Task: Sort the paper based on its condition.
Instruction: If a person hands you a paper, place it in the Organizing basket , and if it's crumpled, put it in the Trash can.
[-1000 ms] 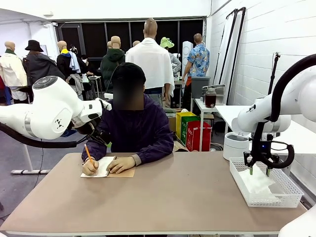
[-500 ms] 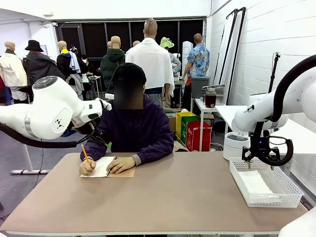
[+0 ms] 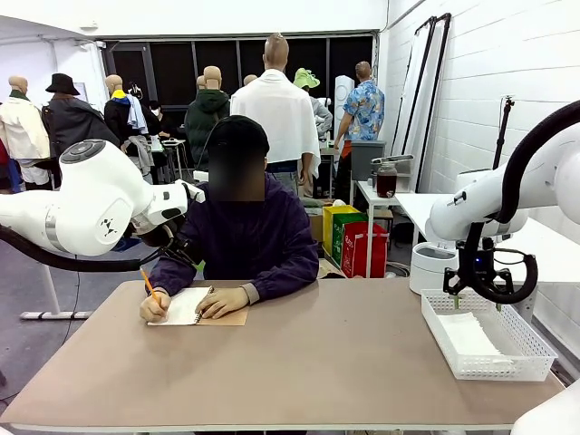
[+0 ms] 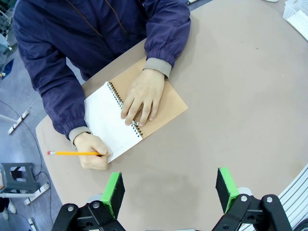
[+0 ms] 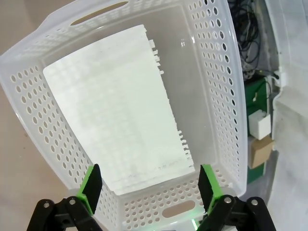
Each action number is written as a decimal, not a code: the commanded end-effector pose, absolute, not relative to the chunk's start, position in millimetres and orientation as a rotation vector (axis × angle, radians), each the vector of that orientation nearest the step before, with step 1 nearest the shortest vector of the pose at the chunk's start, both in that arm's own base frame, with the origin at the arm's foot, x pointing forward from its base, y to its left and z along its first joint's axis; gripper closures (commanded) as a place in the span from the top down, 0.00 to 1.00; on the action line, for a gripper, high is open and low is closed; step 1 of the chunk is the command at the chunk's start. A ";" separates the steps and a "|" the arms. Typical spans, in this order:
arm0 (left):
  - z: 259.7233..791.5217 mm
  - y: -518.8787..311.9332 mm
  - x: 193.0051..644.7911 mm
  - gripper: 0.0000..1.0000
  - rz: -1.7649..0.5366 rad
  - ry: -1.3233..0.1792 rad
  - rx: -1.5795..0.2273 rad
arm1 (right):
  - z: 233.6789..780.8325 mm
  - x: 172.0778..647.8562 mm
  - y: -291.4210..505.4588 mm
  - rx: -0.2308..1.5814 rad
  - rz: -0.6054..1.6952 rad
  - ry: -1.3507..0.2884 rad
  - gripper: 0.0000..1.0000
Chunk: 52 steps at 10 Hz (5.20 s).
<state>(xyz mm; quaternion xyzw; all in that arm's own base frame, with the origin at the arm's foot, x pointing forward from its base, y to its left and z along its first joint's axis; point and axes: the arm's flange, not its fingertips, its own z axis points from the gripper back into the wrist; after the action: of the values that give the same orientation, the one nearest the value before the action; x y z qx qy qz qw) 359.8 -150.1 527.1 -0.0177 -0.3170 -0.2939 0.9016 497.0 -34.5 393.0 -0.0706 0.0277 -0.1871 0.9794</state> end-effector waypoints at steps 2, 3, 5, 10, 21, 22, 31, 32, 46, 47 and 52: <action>526.7 -149.2 360.3 1.00 -0.605 -0.650 -0.042 | 391.1 496.9 -35.7 -0.144 -0.373 0.061 1.00; 526.7 -149.2 360.3 1.00 -0.605 -0.650 -0.042 | 391.1 496.9 -35.7 -0.144 -0.373 0.061 1.00; 526.7 -149.2 360.3 1.00 -0.605 -0.650 -0.042 | 391.1 496.9 -35.7 -0.144 -0.373 0.061 1.00; 526.7 -149.2 360.3 1.00 -0.605 -0.650 -0.042 | 391.1 496.9 -35.7 -0.144 -0.373 0.061 1.00; 526.7 -149.2 360.3 1.00 -0.605 -0.650 -0.042 | 513.5 441.3 50.0 0.228 0.395 -0.343 1.00; 526.7 -149.2 360.3 1.00 -0.605 -0.650 -0.042 | 515.2 435.9 58.9 0.203 0.446 -0.410 1.00; 526.7 -149.2 360.3 1.00 -0.605 -0.650 -0.042 | 533.4 428.0 78.5 0.169 0.546 -0.504 1.00; 526.7 -149.2 360.3 1.00 -0.605 -0.650 -0.042 | 542.2 418.1 89.3 0.231 0.635 -0.572 1.00; 526.7 -149.2 360.3 1.00 -0.605 -0.650 -0.042 | 581.5 361.5 113.8 0.311 0.849 -0.701 1.00; 526.7 -149.2 360.3 1.00 -0.605 -0.650 -0.042 | 581.5 361.5 113.8 0.311 0.849 -0.701 1.00; 526.7 -149.2 360.3 1.00 -0.605 -0.650 -0.042 | 581.5 361.5 113.8 0.311 0.849 -0.701 1.00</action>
<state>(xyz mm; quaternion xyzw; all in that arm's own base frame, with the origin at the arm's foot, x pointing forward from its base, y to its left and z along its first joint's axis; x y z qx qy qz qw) 359.8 -150.1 527.1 -0.0177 -0.3170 -0.2939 0.9016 360.0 114.6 582.9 0.1478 -0.3331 0.4029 0.8396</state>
